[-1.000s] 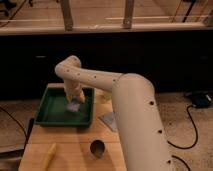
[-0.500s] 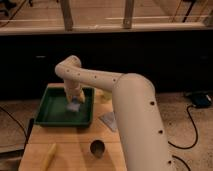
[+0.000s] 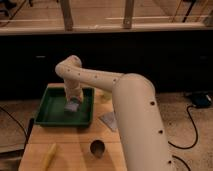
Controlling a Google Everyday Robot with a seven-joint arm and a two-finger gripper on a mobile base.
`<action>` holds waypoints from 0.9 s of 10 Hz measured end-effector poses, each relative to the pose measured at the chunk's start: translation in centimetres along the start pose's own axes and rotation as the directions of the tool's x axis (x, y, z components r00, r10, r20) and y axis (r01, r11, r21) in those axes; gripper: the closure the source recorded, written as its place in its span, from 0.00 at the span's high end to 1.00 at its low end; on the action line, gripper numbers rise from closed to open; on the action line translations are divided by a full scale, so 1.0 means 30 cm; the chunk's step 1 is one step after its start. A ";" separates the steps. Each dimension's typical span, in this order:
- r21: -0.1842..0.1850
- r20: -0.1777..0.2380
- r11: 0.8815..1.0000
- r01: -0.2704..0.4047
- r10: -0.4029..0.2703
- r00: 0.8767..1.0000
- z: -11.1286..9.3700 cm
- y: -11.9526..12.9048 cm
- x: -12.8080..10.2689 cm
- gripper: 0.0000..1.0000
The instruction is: Place sponge in tray
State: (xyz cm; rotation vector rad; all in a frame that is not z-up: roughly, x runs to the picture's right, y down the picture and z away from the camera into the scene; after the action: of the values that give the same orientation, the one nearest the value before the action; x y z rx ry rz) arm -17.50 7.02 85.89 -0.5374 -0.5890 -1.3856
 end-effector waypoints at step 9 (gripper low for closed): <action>0.042 0.000 0.999 0.028 -0.028 1.000 0.001 0.004 -0.005 0.80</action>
State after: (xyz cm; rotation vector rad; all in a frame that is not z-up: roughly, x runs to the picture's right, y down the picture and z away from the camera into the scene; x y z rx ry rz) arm -17.38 7.16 85.82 -0.4976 -0.6270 -1.3964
